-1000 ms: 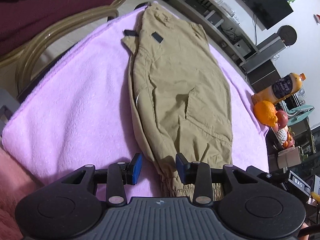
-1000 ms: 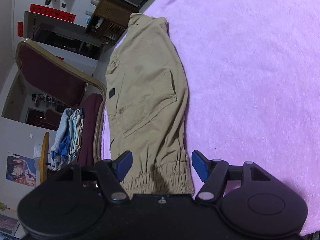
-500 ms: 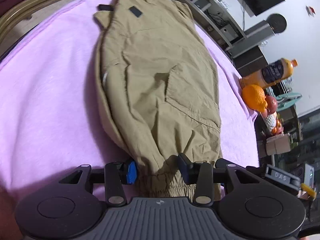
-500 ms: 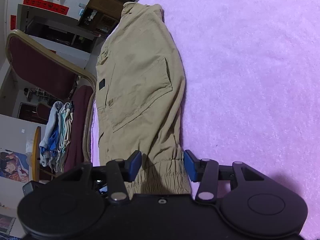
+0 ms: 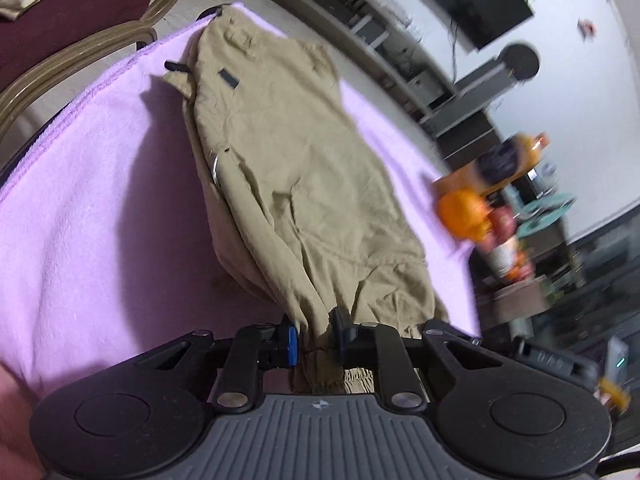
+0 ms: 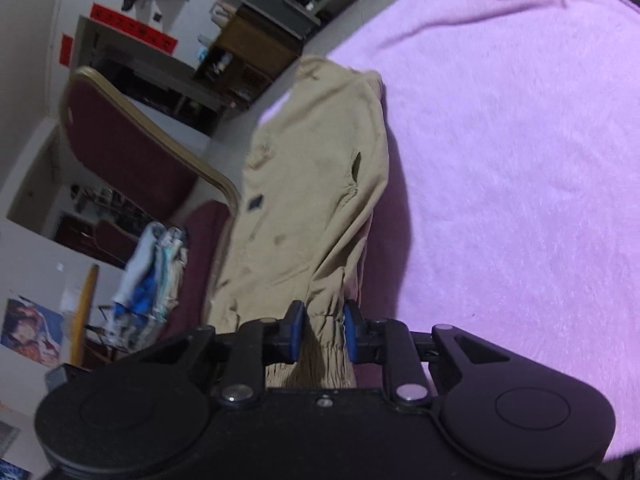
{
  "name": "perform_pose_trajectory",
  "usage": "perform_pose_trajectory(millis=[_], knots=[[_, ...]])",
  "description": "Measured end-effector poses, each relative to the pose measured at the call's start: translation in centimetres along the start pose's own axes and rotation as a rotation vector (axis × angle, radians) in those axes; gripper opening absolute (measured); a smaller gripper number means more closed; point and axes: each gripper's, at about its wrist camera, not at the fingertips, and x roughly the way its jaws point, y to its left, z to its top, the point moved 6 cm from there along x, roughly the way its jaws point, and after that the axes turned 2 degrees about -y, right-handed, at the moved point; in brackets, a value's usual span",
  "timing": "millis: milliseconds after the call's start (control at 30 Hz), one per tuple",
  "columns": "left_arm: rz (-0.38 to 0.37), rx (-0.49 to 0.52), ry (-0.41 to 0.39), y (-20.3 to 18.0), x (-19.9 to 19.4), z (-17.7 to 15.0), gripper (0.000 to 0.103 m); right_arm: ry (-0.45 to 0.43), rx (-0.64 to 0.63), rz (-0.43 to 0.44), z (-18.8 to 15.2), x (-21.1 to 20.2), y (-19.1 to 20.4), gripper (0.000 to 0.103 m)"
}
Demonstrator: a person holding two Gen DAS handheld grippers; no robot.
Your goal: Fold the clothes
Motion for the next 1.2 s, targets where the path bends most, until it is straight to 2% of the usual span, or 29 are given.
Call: perform_pose_trajectory(millis=[233, 367, 500, 667, 933, 1100, 1200], knots=[[-0.028, -0.111, 0.079, -0.4, -2.4, -3.0, 0.015, 0.014, 0.05, -0.013, -3.0, -4.0, 0.4, 0.021], [0.015, -0.153, 0.154, 1.0, -1.6, -5.4, 0.015, 0.054, 0.096, -0.063, -5.1, -3.9, -1.3, 0.021], [0.053, -0.179, 0.199, 1.7, -0.2, -5.8, 0.015, 0.079, 0.129, -0.101, -5.7, -3.5, -2.2, 0.021], [0.032, -0.207, 0.184, 1.1, -1.0, -4.1, 0.016, 0.083, 0.148, -0.11, -4.8, -3.3, -1.3, 0.022], [0.044, -0.211, 0.218, -0.5, -0.7, -0.9, 0.019, 0.064, 0.146, -0.099, -0.9, -1.9, 1.7, 0.024], [0.089, -0.053, 0.213, -2.1, -0.4, 3.0, 0.027, 0.051, 0.152, -0.095, 2.3, -0.2, 3.7, 0.025], [0.098, 0.026, 0.139, -3.2, -0.6, 6.4, 0.032, 0.034, 0.147, -0.092, 4.8, 1.3, 5.1, 0.033]])
